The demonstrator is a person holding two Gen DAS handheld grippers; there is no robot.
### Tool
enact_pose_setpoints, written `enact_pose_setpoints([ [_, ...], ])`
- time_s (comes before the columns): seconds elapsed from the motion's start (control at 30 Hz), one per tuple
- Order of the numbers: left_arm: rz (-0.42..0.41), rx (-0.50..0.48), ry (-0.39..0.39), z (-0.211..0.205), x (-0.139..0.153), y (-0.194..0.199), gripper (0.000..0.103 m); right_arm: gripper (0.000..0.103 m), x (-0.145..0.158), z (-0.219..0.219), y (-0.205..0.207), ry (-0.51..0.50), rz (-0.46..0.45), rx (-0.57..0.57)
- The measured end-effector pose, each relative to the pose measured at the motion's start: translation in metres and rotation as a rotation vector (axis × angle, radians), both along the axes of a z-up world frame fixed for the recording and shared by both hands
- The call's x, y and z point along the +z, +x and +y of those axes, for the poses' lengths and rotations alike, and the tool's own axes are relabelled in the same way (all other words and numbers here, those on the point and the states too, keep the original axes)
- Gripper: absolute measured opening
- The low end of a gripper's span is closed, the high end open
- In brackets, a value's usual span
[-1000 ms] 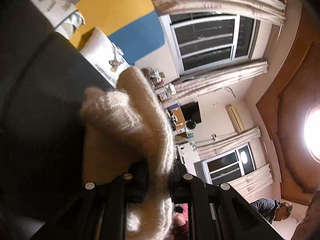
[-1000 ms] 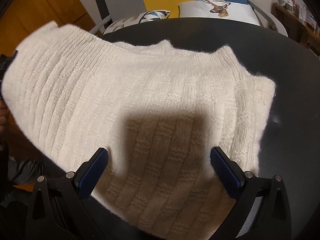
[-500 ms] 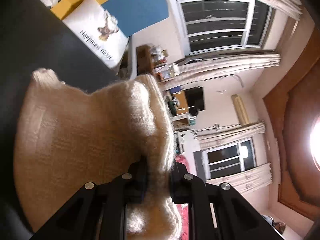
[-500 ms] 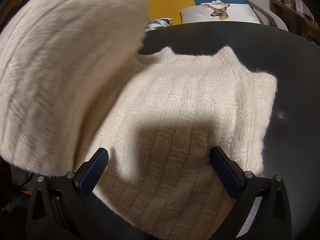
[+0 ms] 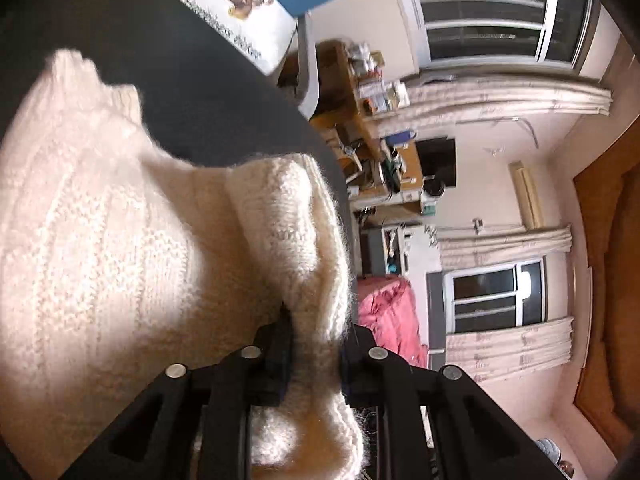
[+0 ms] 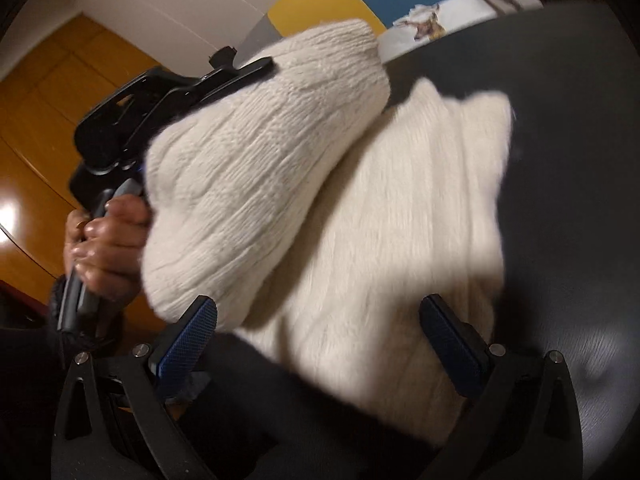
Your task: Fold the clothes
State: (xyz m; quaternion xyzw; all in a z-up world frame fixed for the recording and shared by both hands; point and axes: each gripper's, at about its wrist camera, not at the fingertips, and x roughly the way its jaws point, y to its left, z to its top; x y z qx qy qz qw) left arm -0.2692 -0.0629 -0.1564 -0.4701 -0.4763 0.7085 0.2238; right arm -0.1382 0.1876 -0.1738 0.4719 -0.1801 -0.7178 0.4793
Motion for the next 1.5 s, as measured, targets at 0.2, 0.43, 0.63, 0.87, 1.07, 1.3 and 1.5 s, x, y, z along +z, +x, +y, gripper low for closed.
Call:
enact_pose_setpoints([
  [0.2, -0.015, -0.108, 0.047, 0.016, 0.007, 0.000, 0.030, 0.103, -0.003, 0.017, 0.001, -0.089, -0.042, -0.036],
  [0.43, 0.180, -0.010, -0.091, -0.053, 0.048, 0.061, 0.032, 0.103, 0.008, 0.046, 0.016, -0.120, -0.069, -0.070],
  [0.63, 0.202, 0.070, -0.380, -0.096, 0.018, 0.146, 0.032, 0.103, 0.036, 0.091, 0.044, -0.195, -0.065, -0.165],
  [0.87, 0.341, -0.009, -0.686, -0.077, 0.005, 0.223, 0.032, 0.103, 0.116, 0.057, 0.050, -0.029, 0.172, -0.007],
  [1.07, 0.535, -0.087, -0.891, -0.061, 0.024, 0.245, 0.034, 0.103, 0.126, 0.006, 0.049, 0.278, 0.287, 0.291],
  [1.3, 0.631, -0.233, -1.054, -0.026, 0.028, 0.247, 0.034, 0.064, 0.095, -0.013, 0.036, 0.383, 0.185, 0.375],
  [1.5, 0.691, -0.339, -1.209, 0.008, 0.015, 0.241, 0.035, 0.016, 0.066, -0.020, 0.029, 0.465, 0.113, 0.381],
])
